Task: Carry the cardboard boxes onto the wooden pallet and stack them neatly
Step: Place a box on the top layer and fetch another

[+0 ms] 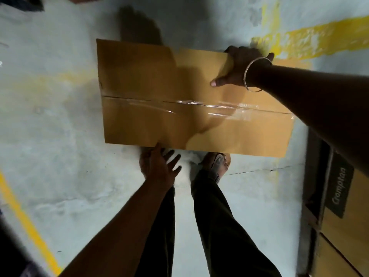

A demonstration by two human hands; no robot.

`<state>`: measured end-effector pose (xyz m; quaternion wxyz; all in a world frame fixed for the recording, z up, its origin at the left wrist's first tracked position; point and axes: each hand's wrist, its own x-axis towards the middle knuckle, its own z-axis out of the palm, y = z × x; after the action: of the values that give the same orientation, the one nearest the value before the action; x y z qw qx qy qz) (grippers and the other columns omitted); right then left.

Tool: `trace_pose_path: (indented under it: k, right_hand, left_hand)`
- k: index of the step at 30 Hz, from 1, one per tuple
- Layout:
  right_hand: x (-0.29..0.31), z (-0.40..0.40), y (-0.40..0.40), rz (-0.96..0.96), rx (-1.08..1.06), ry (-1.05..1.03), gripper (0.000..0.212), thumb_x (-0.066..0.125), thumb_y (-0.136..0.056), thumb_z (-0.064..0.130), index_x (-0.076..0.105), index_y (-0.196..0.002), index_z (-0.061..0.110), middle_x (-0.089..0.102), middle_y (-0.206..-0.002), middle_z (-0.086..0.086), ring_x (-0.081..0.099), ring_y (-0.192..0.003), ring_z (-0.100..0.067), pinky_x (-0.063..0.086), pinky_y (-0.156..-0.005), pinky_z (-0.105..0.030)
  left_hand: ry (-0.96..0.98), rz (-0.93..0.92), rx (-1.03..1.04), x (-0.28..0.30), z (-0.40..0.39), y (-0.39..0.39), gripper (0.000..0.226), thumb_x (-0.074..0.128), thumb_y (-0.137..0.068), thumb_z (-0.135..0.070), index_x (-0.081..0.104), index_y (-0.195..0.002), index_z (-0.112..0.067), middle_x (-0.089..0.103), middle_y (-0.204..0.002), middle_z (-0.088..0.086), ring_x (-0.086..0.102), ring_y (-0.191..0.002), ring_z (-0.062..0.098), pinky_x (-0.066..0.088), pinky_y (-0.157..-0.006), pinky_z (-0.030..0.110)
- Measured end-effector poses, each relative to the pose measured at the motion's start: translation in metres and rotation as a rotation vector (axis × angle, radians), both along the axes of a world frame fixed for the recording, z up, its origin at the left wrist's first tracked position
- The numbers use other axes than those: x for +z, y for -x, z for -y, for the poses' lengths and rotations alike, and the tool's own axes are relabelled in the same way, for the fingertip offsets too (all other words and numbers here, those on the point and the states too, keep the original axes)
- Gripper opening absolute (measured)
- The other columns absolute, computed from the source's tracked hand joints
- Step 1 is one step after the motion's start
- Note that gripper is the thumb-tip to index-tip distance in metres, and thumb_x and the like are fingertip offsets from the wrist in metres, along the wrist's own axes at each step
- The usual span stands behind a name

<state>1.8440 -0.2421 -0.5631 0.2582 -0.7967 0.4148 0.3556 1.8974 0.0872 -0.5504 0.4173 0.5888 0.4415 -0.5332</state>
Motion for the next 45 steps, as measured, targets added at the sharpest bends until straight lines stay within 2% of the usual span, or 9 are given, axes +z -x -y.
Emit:
trace_pose_path:
  k: [4, 7, 10, 14, 22, 26, 33, 41, 45]
  right_hand:
    - [-0.002, -0.002, 0.001, -0.006, -0.023, 0.072, 0.106, 0.066, -0.043, 0.088, 0.043, -0.133, 0.037, 0.058, -0.131, -0.004, 0.048, -0.127, -0.036, 0.028, -0.101, -0.066]
    - [0.014, -0.009, 0.005, 0.045, -0.06, 0.011, 0.113, 0.063, -0.039, 0.089, 0.045, -0.134, 0.031, 0.06, -0.132, -0.005, 0.053, -0.124, -0.034, 0.04, -0.103, -0.055]
    - [0.049, -0.026, 0.023, 0.108, -0.125, -0.116, 0.108, 0.063, -0.04, 0.089, 0.046, -0.126, 0.026, 0.066, -0.119, -0.006, 0.061, -0.114, -0.03, 0.05, -0.095, -0.04]
    - [0.13, -0.054, 0.046, 0.287, -0.441, -0.204, 0.078, 0.086, -0.055, 0.058, 0.051, -0.118, 0.029, 0.062, -0.093, 0.004, 0.062, -0.094, -0.021, 0.045, -0.079, -0.026]
    - [0.382, -0.093, 0.052, 0.506, -0.804, -0.173, 0.064, 0.088, -0.059, 0.05, 0.041, -0.097, 0.027, 0.065, -0.098, 0.0, 0.064, -0.087, -0.024, 0.053, -0.077, -0.041]
    - [0.498, -0.115, 0.053, 0.674, -0.923, -0.046, 0.07, 0.091, -0.059, 0.04, 0.043, -0.111, 0.031, 0.065, -0.107, -0.005, 0.065, -0.089, -0.015, 0.054, -0.08, -0.035]
    - [0.61, -0.142, 0.082, 0.939, -1.005, 0.095, 0.104, 0.08, -0.051, 0.073, 0.036, -0.143, 0.052, 0.063, -0.125, 0.001, 0.054, -0.123, -0.022, 0.046, -0.104, -0.045]
    - [0.663, -0.129, 0.115, 1.332, -1.172, 0.026, 0.089, 0.078, -0.077, 0.004, 0.033, -0.147, 0.035, 0.053, -0.139, 0.01, 0.055, -0.116, 0.008, 0.048, -0.089, -0.01]
    - [0.669, -0.084, 0.148, 1.408, -1.201, 0.098, 0.09, 0.072, -0.081, -0.003, 0.029, -0.149, 0.036, 0.048, -0.14, 0.022, 0.053, -0.115, 0.016, 0.044, -0.089, -0.006]
  left_hand:
    - [0.042, 0.04, 0.165, 0.006, 0.033, 0.004, 0.035, 0.061, -0.09, -0.038, 0.057, -0.124, -0.028, 0.059, -0.127, 0.005, 0.057, -0.117, 0.026, 0.038, -0.104, 0.06]
    - [0.014, 0.063, 0.219, 0.028, 0.035, 0.006, 0.043, 0.063, -0.09, -0.03, 0.054, -0.131, -0.025, 0.056, -0.13, 0.008, 0.057, -0.116, 0.03, 0.046, -0.094, 0.064]
    - [0.019, 0.092, 0.202, 0.066, 0.019, -0.007, 0.069, 0.074, -0.068, -0.037, 0.055, -0.134, -0.027, 0.054, -0.141, 0.009, 0.054, -0.125, 0.033, 0.055, -0.07, 0.056]
    - [0.054, 0.22, 0.086, 0.155, 0.01, -0.033, 0.044, 0.058, -0.087, -0.019, 0.057, -0.131, -0.021, 0.067, -0.114, 0.006, 0.064, -0.103, 0.029, 0.056, -0.082, 0.045]
    - [0.305, 0.422, -0.364, 0.389, 0.019, -0.097, 0.07, 0.057, -0.09, -0.008, 0.038, -0.126, -0.064, 0.062, -0.13, -0.005, 0.056, -0.119, 0.023, 0.049, -0.079, 0.041]
    - [0.455, 0.581, -0.479, 0.484, 0.031, -0.122, 0.069, 0.059, -0.089, -0.006, 0.04, -0.138, -0.051, 0.057, -0.133, -0.015, 0.057, -0.119, 0.019, 0.049, -0.085, 0.044]
    - [0.686, 0.712, -0.627, 0.605, 0.056, -0.141, 0.053, 0.063, -0.087, -0.006, 0.051, -0.134, -0.028, 0.063, -0.123, -0.009, 0.06, -0.108, 0.015, 0.049, -0.08, 0.04]
    - [0.787, 0.788, -0.816, 0.654, 0.127, -0.112, 0.081, 0.079, -0.056, -0.045, 0.051, -0.132, -0.047, 0.062, -0.13, -0.009, 0.058, -0.118, 0.025, 0.046, -0.101, 0.056]
    - [0.827, 0.839, -0.886, 0.683, 0.192, -0.071, 0.088, 0.074, -0.059, -0.049, 0.04, -0.141, -0.045, 0.053, -0.137, -0.01, 0.05, -0.122, 0.021, 0.041, -0.105, 0.055]
